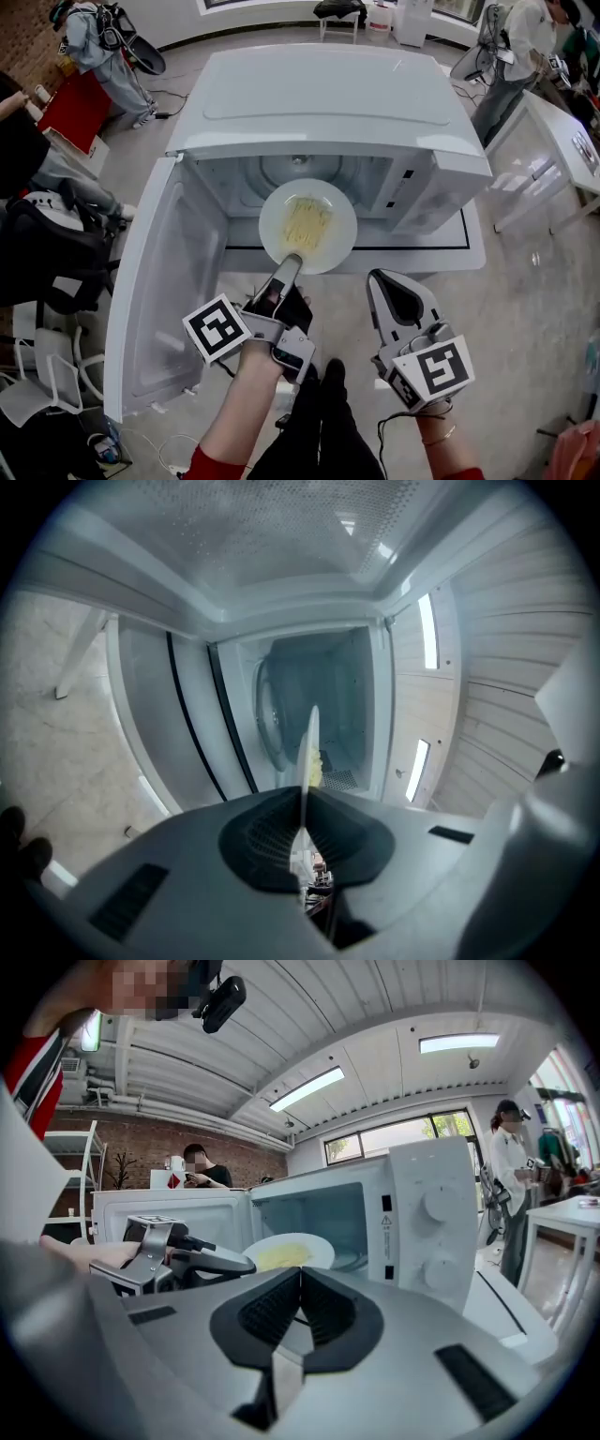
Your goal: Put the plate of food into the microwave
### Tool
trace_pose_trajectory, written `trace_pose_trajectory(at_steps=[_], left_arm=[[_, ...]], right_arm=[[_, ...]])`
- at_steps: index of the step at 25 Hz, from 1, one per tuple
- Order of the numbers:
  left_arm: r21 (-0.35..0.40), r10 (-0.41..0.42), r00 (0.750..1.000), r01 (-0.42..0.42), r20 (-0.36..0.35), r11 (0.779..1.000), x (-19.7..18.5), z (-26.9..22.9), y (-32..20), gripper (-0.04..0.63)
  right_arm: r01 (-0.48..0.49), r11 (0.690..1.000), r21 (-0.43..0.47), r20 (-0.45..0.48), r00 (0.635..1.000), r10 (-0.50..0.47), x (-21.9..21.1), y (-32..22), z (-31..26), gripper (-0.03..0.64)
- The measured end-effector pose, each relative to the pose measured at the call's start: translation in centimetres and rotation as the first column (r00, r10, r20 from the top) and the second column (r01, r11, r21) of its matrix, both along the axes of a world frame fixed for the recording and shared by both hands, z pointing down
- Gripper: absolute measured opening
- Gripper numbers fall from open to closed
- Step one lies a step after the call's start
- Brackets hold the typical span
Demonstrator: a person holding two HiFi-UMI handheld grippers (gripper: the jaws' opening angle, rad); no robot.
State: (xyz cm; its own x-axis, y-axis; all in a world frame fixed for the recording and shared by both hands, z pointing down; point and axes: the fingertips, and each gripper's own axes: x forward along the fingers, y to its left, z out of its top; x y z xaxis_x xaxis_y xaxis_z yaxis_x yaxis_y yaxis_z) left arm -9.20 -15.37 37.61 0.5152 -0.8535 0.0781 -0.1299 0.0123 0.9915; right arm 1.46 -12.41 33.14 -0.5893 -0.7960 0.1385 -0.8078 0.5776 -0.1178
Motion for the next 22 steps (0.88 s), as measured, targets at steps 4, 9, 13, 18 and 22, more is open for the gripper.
trace_pose_trajectory(at_steps=[4, 9, 13, 18, 22], left_arm=[[0.001, 0.022, 0.999, -0.022, 0.037, 1.0, -0.4, 1.3, -1.8, 0.021], [0.039, 0.011, 1.0, -0.012, 0.024, 0.999, -0.8, 1.7, -4.3, 0.021], [0.051, -0.025, 1.0, 0.025, -0.001, 0.998, -1.2, 2.1, -6.6, 0.021], [0.039, -0.084, 0.996, 0.085, -0.04, 0.996, -1.9, 2.2, -9.2, 0.021], [0.022, -0.102, 0.994, 0.103, -0.033, 0.994, -1.9, 1.8, -10.9, 0.021]], right_arm=[[0.013, 0.998, -0.055, -0.024, 1.0, -0.015, -0.9, -0.8, 2.3, 0.015], [0.02, 0.999, 0.044, 0.023, 1.0, -0.021, -1.8, -2.3, 1.8, 0.015], [0.028, 1.0, -0.012, -0.006, 1.0, -0.028, -2.0, -3.0, 3.7, 0.014], [0.027, 0.999, 0.022, 0.003, 1.0, -0.027, -2.4, -4.4, 4.1, 0.015], [0.016, 0.999, 0.031, 0.001, 1.0, -0.016, -2.3, -4.8, 4.3, 0.015]])
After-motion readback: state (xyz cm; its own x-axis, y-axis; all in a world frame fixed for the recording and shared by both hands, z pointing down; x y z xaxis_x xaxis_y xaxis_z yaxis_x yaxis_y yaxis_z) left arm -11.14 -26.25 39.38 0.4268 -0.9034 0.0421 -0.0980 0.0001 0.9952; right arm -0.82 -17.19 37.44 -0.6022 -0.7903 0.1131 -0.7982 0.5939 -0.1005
